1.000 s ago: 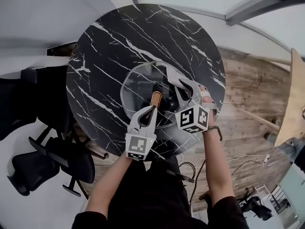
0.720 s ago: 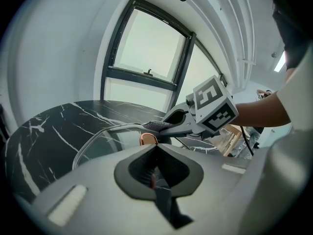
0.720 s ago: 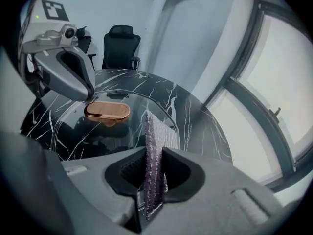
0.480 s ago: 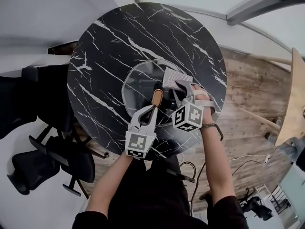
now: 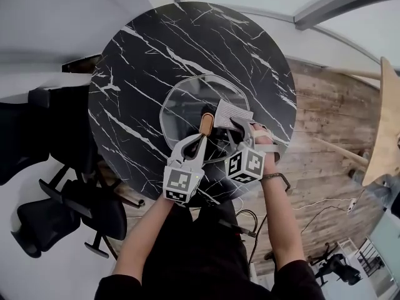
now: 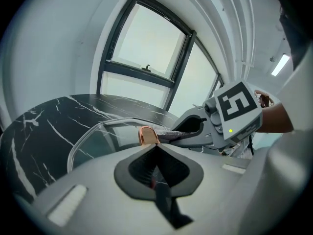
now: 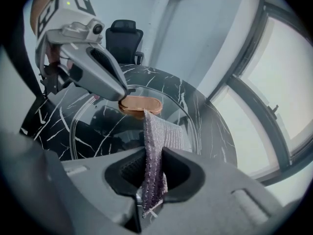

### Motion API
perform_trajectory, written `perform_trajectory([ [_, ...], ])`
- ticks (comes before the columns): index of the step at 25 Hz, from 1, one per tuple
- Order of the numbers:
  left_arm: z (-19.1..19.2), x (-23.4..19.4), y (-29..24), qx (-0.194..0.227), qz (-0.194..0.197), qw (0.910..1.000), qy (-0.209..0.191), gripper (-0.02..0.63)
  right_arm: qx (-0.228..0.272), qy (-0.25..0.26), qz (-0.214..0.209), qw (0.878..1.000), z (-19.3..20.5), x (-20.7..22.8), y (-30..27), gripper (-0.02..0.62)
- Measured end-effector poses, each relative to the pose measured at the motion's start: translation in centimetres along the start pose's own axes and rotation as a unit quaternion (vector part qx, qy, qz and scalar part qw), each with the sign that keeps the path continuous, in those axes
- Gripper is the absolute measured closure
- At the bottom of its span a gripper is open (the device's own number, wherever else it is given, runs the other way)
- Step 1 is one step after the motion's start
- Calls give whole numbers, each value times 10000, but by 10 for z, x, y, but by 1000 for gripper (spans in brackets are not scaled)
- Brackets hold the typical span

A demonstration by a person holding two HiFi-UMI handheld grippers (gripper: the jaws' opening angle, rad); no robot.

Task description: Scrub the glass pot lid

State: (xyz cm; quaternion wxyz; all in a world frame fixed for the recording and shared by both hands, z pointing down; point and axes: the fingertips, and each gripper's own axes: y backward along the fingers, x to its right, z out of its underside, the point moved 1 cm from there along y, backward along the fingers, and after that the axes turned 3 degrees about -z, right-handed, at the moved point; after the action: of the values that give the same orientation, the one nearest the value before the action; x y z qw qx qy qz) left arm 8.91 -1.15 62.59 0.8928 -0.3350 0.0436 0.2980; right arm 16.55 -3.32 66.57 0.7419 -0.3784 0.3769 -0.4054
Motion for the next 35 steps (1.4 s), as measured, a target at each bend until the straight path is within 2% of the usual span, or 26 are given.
perform_trajectory([
  [5, 1, 1, 0, -126, 258, 9991, -316, 604, -24, -171, -72, 9998, 3, -29, 10, 522],
  [11, -3, 4, 0, -168, 817, 9962, -261, 604, 20, -431, -126, 9990, 3, -56, 16, 522],
  [19, -1, 5, 1, -323, 1057, 9934, -310, 604, 12, -557, -216, 9982, -2, -87, 19, 523],
  [25, 1, 3, 2, -477, 1501, 9871, -273, 604, -57, -543, -390, 9977, -7, -112, 20, 525],
  [29, 2, 3, 2, -454, 1502, 9870, -356, 604, -100, -373, -631, 9973, -15, -136, 18, 525],
  [35, 1, 3, 2, -372, 1528, 9875, -132, 604, -186, -314, -1071, 9936, -25, -177, 16, 525],
])
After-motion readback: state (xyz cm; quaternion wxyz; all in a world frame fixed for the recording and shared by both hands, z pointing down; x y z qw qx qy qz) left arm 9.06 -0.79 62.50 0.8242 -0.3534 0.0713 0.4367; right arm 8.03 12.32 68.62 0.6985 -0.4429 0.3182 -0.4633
